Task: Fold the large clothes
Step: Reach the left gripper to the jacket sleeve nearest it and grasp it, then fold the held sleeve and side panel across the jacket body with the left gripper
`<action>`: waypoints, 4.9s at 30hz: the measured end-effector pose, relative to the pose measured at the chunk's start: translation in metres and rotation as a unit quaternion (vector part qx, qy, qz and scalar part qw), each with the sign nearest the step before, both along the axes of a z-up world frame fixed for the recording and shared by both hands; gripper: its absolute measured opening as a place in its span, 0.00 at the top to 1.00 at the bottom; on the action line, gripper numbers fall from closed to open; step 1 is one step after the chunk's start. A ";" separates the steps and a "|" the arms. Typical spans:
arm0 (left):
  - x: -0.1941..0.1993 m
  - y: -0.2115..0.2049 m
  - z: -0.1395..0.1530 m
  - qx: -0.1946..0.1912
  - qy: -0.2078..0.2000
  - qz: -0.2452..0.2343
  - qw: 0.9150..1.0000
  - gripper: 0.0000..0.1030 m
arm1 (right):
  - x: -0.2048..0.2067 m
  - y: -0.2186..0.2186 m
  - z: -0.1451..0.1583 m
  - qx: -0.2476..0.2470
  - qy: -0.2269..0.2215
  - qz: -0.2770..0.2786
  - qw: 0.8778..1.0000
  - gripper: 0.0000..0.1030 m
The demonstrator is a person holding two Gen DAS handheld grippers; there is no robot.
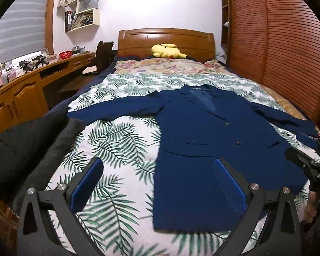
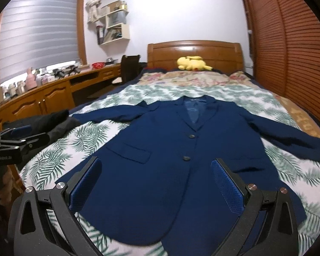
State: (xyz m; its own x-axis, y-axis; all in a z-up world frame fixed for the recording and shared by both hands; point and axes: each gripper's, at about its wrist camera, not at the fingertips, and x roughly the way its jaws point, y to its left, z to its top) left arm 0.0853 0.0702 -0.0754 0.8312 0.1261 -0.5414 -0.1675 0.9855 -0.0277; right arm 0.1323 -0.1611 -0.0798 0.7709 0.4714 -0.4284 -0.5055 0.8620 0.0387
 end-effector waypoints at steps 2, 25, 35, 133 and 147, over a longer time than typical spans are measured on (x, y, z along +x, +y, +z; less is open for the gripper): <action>0.007 0.007 -0.004 0.000 0.005 0.004 1.000 0.00 | 0.010 0.010 -0.001 -0.002 0.001 0.010 1.000 0.00; 0.120 0.108 -0.045 -0.020 0.112 0.021 0.993 0.00 | 0.165 0.101 -0.062 -0.042 0.079 0.088 0.992 0.00; 0.197 0.155 -0.061 -0.070 0.116 0.034 0.990 0.02 | 0.163 0.114 -0.079 -0.082 0.077 0.090 0.990 0.00; 0.258 0.145 -0.111 -0.057 0.211 0.042 0.975 0.63 | 0.176 0.056 -0.080 -0.096 0.117 0.077 0.986 0.00; 0.260 0.121 -0.100 -0.025 0.204 0.028 0.978 0.93 | 0.176 0.060 -0.083 -0.107 0.118 0.079 0.984 0.00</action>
